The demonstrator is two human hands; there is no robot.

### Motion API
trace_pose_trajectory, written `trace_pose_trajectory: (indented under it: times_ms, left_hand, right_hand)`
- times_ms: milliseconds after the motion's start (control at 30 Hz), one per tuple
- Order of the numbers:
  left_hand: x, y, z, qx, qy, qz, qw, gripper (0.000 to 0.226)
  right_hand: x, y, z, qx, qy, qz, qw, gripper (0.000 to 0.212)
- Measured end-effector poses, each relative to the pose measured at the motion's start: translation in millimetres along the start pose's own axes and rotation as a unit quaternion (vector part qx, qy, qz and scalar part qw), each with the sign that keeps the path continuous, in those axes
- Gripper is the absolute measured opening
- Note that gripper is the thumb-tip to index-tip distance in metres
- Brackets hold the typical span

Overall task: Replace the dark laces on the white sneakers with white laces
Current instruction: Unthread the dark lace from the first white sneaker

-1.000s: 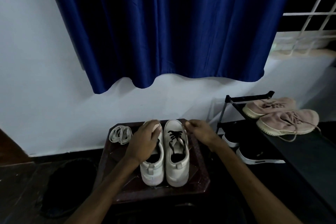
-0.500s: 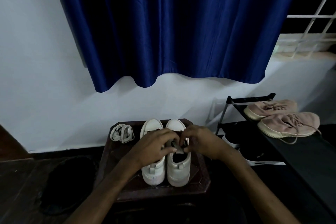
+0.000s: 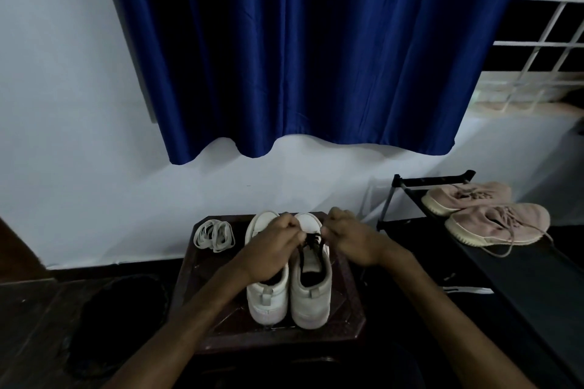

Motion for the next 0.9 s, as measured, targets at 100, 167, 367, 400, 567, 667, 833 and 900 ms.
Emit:
trace_pose_trajectory:
  times_ms: [100, 167, 367, 400, 567, 667, 833, 900]
  left_hand:
    - [-16, -1, -1, -0.051, -0.061, -0.223, 0.972, 0.046]
    - [-37, -9, 0, -0.064, -0.103, -0.279, 0.953, 0.055]
    - [-114, -40, -10, -0.035, -0.193, -0.392, 0.899, 0.04]
    - [-122, -44, -13, -0.026, -0.196, -0.411, 0.89, 0.038]
    - [-151, -62, -30, 0.026, -0.195, -0.497, 0.845, 0.038]
    - [-163, -64, -37, 0.039, -0.202, -0.446, 0.871, 0.034]
    - [-137, -38, -45, -0.057, -0.172, -0.188, 0.965, 0.033]
    - [-116, -19, -47, -0.12, -0.124, -0.019, 0.985, 0.03]
  right_hand:
    - [-22, 6, -9, 0.017, -0.027, 0.289, 0.957, 0.076]
    - [-40, 13, -15, 0.015, -0.078, 0.428, 0.9, 0.069]
    - [-86, 38, -28, -0.073, -0.077, 0.539, 0.835, 0.04]
    - [-91, 43, -30, -0.08, -0.073, 0.55, 0.828, 0.038]
    - [-109, 62, -41, -0.115, -0.076, 0.603, 0.786, 0.031]
    - [-119, 69, -49, -0.135, -0.094, 0.596, 0.786, 0.028]
    - [-104, 64, -48, -0.121, -0.136, 0.569, 0.802, 0.022]
    - [-85, 51, -43, -0.085, -0.158, 0.545, 0.819, 0.022]
Point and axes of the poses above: each hand's wrist, its own z-axis towards the middle knuckle, its own x-axis out of the palm, y = z × x, the point moved 2 cm from there along z, towards the middle knuckle, and after that the axes turned 10 degrees about y, right-handed, at the moved point
